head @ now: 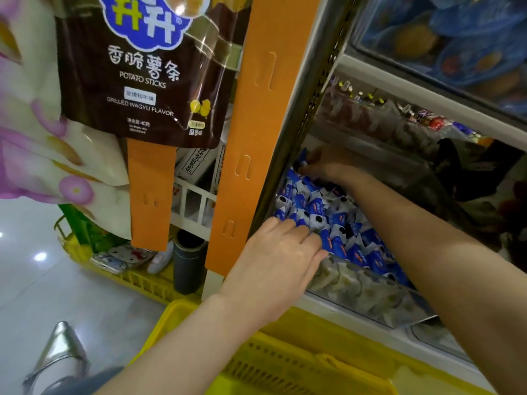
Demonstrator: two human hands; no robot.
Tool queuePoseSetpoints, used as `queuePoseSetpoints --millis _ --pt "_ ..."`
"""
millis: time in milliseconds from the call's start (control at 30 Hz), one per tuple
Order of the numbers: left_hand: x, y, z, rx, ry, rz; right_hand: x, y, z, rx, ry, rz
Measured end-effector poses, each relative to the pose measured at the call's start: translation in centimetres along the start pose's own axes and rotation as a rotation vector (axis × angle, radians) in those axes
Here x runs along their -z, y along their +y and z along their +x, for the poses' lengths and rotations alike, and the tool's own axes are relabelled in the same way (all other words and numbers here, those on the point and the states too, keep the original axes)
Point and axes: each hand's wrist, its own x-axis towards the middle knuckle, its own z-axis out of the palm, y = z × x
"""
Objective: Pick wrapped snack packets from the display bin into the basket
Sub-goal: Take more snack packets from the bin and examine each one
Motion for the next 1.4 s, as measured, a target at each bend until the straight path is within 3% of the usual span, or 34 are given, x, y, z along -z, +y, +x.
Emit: queuePoseSetpoints --millis 100,233,367,533,800,1033,1167,1267,1400 --pt "0.0 0.0 0.0 -0.004 0.006 -0.011 -1.2 -0.4 0.5 0.063 -0.027 -0.109" --pt "-0.2 -0.1 0.0 -0.016 0.025 -0.003 -1.2 0.4 0.6 0.101 -0.067 -0.015" --pt "-0.3 -0.1 0.0 -0.026 0.048 0.013 -0.3 1.9 0.8 0.102 0.180 0.212" --pt "-0.4 -0.2 0.0 -0.034 0.052 0.021 -0.6 2.5 1.0 0.071 0.060 0.071" --pt "-0.3 -0.1 -0.1 -0.031 0.046 0.005 -1.0 2.6 1.6 0.008 0.116 -0.014" --pt "-0.2 0.0 -0.1 -0.035 0.030 0.021 0.5 2.4 -0.5 0.009 0.343 0.196" --pt "0.1 0.3 -0.2 -0.027 -0.017 0.021 2.5 1.8 -4.8 0.149 0.490 0.283" --pt "0.3 0.6 -0.6 0.002 -0.036 -0.066 3.1 1.5 -9.3 0.212 0.524 0.323" --pt "1.0 1.9 -1.9 0.114 0.071 -0.414 2.9 0.8 -15.7 0.204 0.561 0.421"
